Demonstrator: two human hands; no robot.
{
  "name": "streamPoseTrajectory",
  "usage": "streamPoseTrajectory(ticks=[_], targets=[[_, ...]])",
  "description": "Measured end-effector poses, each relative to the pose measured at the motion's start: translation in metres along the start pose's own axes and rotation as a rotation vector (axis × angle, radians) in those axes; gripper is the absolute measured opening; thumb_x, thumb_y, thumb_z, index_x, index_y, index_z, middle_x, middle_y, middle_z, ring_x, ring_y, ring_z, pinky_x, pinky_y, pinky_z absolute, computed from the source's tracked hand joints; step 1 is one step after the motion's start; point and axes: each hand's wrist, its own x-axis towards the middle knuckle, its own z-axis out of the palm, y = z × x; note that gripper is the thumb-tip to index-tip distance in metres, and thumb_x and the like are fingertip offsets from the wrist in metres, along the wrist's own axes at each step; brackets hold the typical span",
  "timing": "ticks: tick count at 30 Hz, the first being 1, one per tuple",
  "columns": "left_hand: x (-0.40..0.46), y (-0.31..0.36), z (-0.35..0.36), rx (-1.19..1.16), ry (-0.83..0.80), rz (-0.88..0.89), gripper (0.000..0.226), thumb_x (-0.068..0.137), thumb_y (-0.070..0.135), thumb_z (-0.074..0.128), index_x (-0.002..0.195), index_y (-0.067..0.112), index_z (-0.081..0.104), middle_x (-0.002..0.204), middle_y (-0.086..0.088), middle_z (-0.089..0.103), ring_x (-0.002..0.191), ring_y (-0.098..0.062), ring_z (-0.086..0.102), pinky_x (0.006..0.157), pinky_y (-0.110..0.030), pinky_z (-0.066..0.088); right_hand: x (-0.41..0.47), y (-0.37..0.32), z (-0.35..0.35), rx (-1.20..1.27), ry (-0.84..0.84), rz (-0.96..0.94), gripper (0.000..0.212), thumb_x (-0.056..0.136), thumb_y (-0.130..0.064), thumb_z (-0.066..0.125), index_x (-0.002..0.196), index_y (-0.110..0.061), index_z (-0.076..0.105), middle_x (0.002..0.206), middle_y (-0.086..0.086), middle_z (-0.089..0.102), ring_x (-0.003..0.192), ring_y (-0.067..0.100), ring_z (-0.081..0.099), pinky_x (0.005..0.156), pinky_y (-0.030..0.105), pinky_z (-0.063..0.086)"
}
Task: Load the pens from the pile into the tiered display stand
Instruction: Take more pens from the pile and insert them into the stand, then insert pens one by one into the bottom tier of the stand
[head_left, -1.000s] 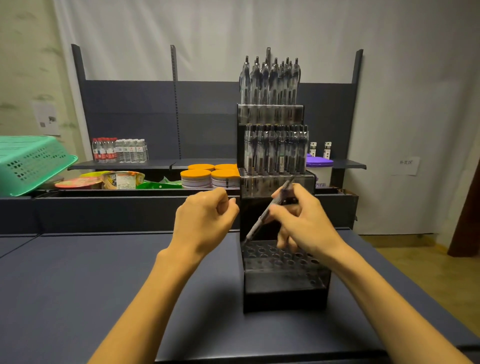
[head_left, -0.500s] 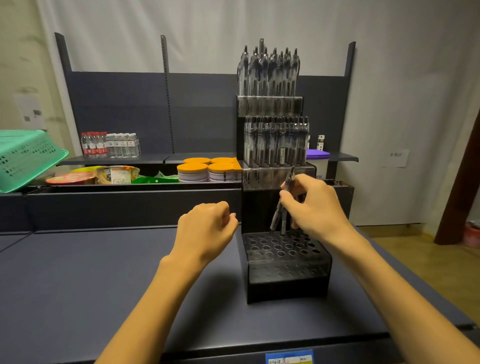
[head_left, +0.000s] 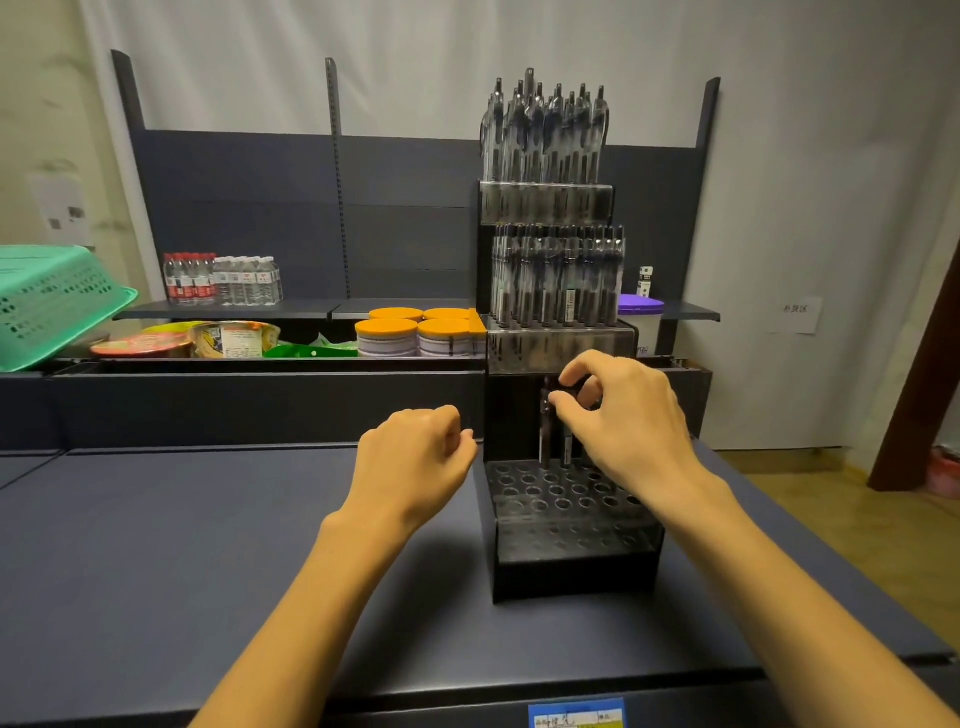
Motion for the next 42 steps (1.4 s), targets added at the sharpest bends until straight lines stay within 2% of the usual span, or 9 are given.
streamPoseTrajectory(ticks=[4,8,12,24,28,31,35,39,42], targets=[[-0.002,0.0,0.002,0.026,-0.011,-0.019,0.029,0.092,0.037,0.054,0.071,0.017,0.052,0.063,0.005,0.054,0.06,-0.014,0.051,0.052,-0.023,0.039,0.0,0.003,0.002,0.019,-0.002,-0.005,0.018,0.089,-0.031,0.067,0.104,-0.021,0.065,0.08,-0.007,0.06,0.076,0.011,0.056,0.066,0.024,0.041],[-0.003,0.0,0.001,0.04,-0.02,-0.037,0.028,0.092,0.037,0.054,0.07,0.019,0.05,0.062,0.007,0.052,0.057,-0.011,0.048,0.048,-0.018,0.03,0.0,0.004,0.004,0.078,0.017,-0.021,0.014,0.089,-0.028,0.068,0.101,-0.021,0.064,0.075,-0.01,0.057,0.072,0.007,0.055,0.064,0.022,0.042],[-0.005,0.003,-0.001,0.065,-0.014,-0.064,0.028,0.092,0.036,0.055,0.072,0.016,0.053,0.063,0.005,0.054,0.059,-0.013,0.053,0.052,-0.023,0.041,0.002,0.0,0.007,0.099,-0.008,-0.077,0.014,0.09,-0.029,0.066,0.102,-0.021,0.064,0.076,-0.009,0.059,0.073,0.008,0.057,0.066,0.025,0.049],[-0.032,-0.022,-0.034,0.15,0.017,-0.147,0.028,0.091,0.036,0.053,0.072,0.016,0.055,0.066,0.003,0.059,0.064,-0.018,0.056,0.06,-0.035,0.051,-0.011,-0.052,0.042,0.054,-0.101,-0.211,0.017,0.093,-0.032,0.06,0.105,-0.02,0.061,0.08,-0.008,0.057,0.074,0.012,0.053,0.064,0.025,0.041],[-0.053,-0.061,-0.062,0.165,0.029,-0.175,0.029,0.091,0.037,0.053,0.07,0.017,0.053,0.064,0.004,0.056,0.064,-0.018,0.054,0.059,-0.032,0.048,-0.016,-0.1,0.063,0.053,-0.133,-0.245,0.017,0.094,-0.033,0.059,0.106,-0.021,0.06,0.08,-0.008,0.056,0.073,0.011,0.051,0.062,0.024,0.037],[-0.075,-0.102,-0.091,0.194,0.036,-0.197,0.03,0.09,0.038,0.052,0.069,0.017,0.051,0.063,0.004,0.054,0.065,-0.019,0.052,0.057,-0.03,0.043,-0.025,-0.154,0.089,0.069,-0.163,-0.275,0.018,0.094,-0.033,0.058,0.108,-0.021,0.059,0.081,-0.008,0.054,0.075,0.013,0.055,0.065,0.028,0.046],[-0.115,-0.177,-0.144,0.248,0.045,-0.238,0.031,0.089,0.039,0.053,0.067,0.017,0.047,0.064,0.003,0.055,0.066,-0.021,0.05,0.052,-0.028,0.028,-0.044,-0.247,0.136,0.113,-0.186,-0.301,0.018,0.094,-0.034,0.057,0.106,-0.02,0.058,0.085,-0.004,0.061,0.081,0.021,0.062,0.071,0.038,0.054],[-0.156,-0.262,-0.207,0.293,0.035,-0.293,0.03,0.088,0.04,0.054,0.069,0.018,0.046,0.065,0.003,0.054,0.067,-0.02,0.047,0.055,-0.029,0.028,-0.066,-0.348,0.188,0.138,-0.209,-0.339,0.02,0.094,-0.035,0.055,0.106,-0.019,0.057,0.091,0.003,0.067,0.083,0.025,0.063,0.071,0.04,0.055],[-0.178,-0.316,-0.248,0.318,0.03,-0.308,0.029,0.088,0.041,0.054,0.07,0.02,0.045,0.066,0.002,0.058,0.066,-0.02,0.047,0.051,-0.028,0.024,-0.073,-0.412,0.219,0.147,-0.221,-0.35,0.02,0.094,-0.035,0.054,0.104,-0.018,0.057,0.092,0.005,0.067,0.083,0.028,0.062,0.068,0.038,0.053]])
